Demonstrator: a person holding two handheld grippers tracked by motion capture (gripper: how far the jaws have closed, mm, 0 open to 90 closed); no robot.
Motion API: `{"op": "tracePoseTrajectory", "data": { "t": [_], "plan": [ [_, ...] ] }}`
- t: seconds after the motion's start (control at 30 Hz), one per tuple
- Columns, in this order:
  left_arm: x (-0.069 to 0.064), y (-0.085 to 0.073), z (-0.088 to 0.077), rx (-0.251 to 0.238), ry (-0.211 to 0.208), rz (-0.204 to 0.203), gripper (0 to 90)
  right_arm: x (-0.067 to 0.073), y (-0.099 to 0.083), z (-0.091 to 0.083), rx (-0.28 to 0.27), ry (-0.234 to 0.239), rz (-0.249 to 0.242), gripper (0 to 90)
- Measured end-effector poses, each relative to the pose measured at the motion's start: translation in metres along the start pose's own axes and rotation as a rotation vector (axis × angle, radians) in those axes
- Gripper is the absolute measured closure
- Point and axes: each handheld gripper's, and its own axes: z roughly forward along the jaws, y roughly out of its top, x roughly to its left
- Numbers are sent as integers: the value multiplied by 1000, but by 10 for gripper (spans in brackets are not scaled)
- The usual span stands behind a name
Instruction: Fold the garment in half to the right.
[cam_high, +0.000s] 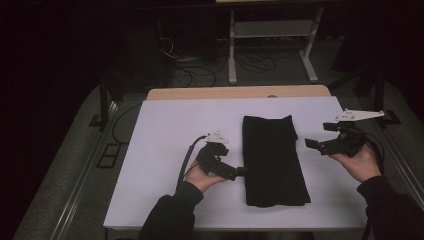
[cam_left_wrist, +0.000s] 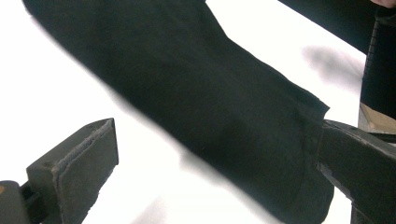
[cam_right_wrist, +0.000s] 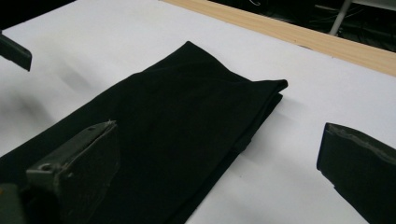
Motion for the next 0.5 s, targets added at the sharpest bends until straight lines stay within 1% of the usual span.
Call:
{"op": "tracePoseTrajectory", "data": {
  "t": [0.17, 0.27, 0.5],
  "plan": [
    [7, -6, -11, -10, 23, -15, 0, 4, -4, -4, -1, 9, 1, 0],
    [10, -10, -18, -21, 28, -23, 0, 7, -6, -6, -1, 14, -4, 0],
    [16, -18, -30, -33, 49, -29, 0, 12, -12, -10, -6, 23, -4, 0]
  ]
}}
